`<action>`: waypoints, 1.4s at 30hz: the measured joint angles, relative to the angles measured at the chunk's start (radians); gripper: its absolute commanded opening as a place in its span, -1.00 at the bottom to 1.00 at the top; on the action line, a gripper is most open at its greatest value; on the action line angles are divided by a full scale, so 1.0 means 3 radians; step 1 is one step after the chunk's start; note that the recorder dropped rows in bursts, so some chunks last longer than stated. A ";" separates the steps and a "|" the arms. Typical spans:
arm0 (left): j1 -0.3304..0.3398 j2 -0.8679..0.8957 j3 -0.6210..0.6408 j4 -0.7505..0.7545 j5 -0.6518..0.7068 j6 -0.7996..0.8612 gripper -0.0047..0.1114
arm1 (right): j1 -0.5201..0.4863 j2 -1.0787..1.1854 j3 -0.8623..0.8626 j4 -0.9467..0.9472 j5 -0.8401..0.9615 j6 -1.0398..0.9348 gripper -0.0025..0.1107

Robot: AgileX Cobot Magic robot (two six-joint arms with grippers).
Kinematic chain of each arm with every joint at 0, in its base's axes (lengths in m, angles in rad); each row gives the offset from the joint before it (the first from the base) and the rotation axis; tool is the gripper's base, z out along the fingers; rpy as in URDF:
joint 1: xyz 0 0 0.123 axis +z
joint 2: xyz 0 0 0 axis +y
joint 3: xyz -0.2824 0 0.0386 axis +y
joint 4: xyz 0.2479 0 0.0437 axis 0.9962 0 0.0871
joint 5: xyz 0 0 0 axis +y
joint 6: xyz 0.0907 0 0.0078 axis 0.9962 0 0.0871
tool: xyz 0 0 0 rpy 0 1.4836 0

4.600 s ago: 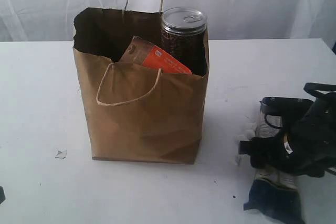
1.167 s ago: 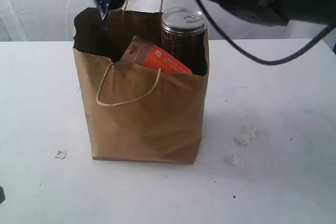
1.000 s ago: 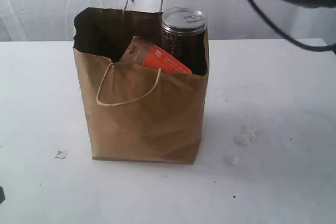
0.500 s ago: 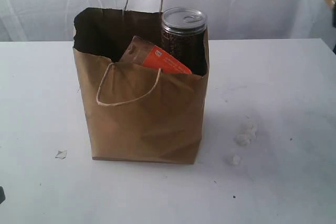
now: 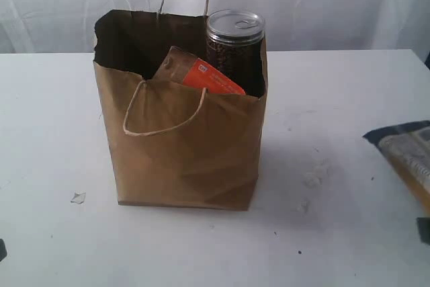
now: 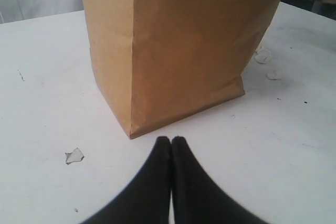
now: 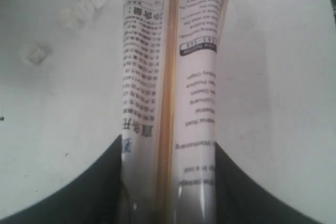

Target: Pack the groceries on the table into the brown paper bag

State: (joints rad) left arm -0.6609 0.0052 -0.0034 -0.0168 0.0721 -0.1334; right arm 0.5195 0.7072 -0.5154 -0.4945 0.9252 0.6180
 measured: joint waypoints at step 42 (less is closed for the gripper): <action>0.0000 0.0000 0.0000 0.0000 0.0000 0.0000 -0.92 | -0.1252 0.2108 0.0071 -0.0325 -0.2389 0.0399 0.34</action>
State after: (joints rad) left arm -0.6609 0.0052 -0.0034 -0.0168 0.0721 -0.1334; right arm 0.1438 1.3395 -0.4942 -0.5921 0.2085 0.7378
